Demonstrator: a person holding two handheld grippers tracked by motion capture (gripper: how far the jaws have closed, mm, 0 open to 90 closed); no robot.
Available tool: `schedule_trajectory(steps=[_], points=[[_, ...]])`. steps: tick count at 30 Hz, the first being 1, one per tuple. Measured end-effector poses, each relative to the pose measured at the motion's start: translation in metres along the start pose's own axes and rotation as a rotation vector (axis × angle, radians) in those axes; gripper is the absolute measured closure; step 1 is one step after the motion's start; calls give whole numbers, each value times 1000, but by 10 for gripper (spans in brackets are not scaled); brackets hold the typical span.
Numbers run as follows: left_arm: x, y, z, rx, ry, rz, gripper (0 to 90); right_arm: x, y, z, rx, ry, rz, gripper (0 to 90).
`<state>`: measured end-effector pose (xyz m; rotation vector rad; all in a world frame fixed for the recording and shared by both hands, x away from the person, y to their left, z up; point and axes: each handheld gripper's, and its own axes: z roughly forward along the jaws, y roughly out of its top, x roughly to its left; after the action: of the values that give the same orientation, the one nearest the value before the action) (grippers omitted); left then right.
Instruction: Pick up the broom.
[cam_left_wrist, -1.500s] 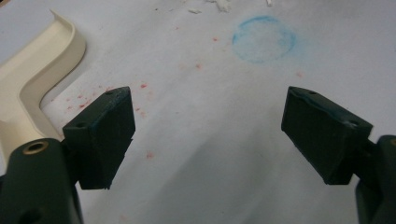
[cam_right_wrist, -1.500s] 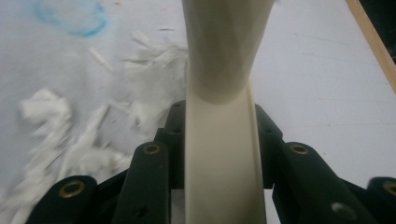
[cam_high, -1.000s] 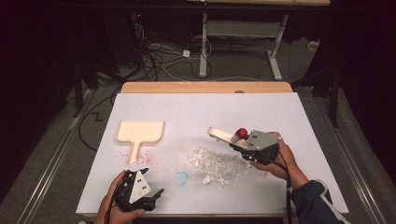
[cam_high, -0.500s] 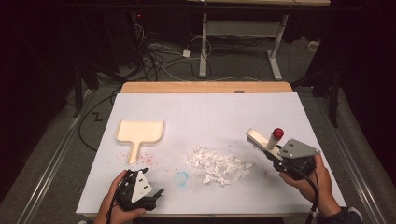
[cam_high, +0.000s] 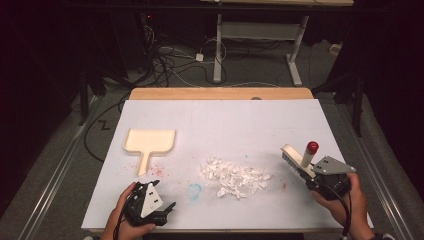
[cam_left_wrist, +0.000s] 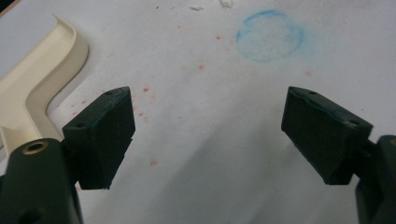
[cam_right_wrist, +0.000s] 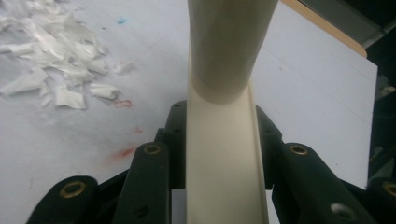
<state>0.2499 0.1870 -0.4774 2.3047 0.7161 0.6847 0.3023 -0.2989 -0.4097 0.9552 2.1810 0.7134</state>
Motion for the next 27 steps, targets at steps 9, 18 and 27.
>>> schedule_trajectory(steps=[9, 18, 27], points=[[-2, 1, -2, 0, 1, 8, 163, -1, -4, 12, 51, -10, 57, 677], [-1, 1, -2, -6, 0, 8, 163, 10, -1, 17, 52, -2, 56, 677], [-1, 1, -3, -10, -6, 11, 163, 26, 5, 23, 60, -24, 42, 675]])
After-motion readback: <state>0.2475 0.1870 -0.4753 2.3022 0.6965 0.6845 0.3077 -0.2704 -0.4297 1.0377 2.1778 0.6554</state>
